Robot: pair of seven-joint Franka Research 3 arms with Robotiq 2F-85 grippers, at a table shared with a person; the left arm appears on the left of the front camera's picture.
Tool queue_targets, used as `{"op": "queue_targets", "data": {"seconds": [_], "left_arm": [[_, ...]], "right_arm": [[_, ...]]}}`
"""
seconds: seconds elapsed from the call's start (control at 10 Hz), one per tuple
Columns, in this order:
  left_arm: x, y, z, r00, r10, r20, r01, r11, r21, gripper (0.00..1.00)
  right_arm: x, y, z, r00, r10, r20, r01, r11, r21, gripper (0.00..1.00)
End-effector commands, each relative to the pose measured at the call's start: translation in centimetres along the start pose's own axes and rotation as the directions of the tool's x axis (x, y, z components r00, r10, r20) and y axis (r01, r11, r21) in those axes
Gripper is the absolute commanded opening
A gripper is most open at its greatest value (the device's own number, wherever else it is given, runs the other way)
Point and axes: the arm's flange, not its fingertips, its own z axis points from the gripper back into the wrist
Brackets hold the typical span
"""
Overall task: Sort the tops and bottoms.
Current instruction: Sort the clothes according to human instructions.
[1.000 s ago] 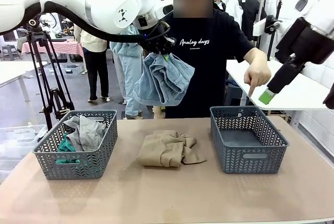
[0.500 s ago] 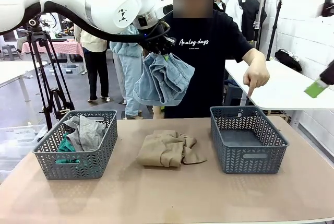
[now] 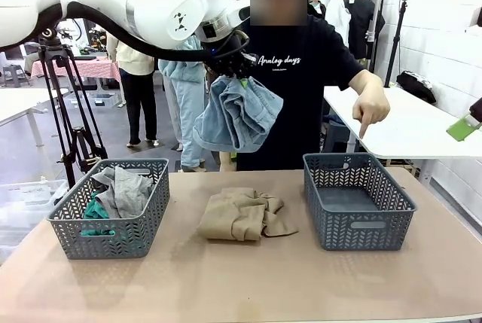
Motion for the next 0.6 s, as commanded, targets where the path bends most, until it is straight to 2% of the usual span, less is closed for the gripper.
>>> {"op": "queue_targets", "data": {"seconds": [0.0, 0.2, 0.5], "left_arm": [[2.8, -3.9, 2.0, 0.985, -0.132, 0.107, 0.146, 0.981, -0.131, 0.00], [5.0, -8.1, 1.3, 0.968, -0.203, 0.149, 0.238, 0.929, -0.282, 0.00], [5.4, -11.9, -2.5, 0.969, -0.231, 0.087, 0.245, 0.862, -0.444, 0.00]], "right_arm": [[0.1, 0.4, 0.2, 1.000, 0.011, -0.018, -0.011, 1.000, -0.008, 1.00], [0.1, 0.4, 0.2, 1.000, 0.011, -0.018, -0.011, 1.000, -0.008, 1.00], [0.1, 0.4, 0.2, 1.000, 0.011, -0.018, -0.011, 1.000, -0.008, 1.00]]}}
